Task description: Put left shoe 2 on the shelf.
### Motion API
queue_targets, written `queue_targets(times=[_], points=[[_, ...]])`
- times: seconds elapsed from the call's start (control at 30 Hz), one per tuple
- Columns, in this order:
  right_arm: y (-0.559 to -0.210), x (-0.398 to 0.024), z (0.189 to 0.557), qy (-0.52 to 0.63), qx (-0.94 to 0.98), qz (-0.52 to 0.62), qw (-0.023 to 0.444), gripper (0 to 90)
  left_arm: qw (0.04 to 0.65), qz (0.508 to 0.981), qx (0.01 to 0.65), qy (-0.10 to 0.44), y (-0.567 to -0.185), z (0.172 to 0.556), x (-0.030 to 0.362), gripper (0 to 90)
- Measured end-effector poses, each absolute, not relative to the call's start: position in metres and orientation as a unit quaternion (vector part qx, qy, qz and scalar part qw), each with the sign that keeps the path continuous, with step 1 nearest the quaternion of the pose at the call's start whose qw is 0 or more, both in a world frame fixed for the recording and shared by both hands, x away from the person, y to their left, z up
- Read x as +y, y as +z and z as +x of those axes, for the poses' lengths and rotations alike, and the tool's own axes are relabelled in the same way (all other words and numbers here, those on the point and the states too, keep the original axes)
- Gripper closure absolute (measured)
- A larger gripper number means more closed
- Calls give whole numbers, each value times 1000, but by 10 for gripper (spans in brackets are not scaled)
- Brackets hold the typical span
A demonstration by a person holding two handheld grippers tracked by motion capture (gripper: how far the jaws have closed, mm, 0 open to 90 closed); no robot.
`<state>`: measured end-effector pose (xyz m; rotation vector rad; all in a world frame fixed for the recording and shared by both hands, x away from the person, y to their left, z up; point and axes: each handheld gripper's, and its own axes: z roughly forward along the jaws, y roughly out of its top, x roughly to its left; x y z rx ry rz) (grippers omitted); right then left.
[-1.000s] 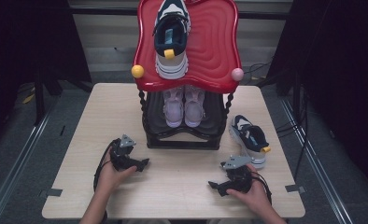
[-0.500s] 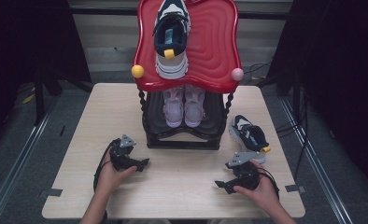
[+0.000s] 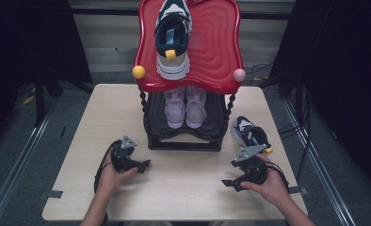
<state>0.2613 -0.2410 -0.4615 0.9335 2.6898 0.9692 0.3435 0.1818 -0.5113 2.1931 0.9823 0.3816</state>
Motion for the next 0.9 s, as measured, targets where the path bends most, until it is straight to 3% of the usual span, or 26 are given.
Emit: queue_targets(times=[0.4,0.9], points=[[-439,-241,279,291,912,286,50,176,347,845,379,147,-511,344,182,0],[-413,-252,294,281,915,281,68,176,347,845,379,147,-511,343,182,0]])
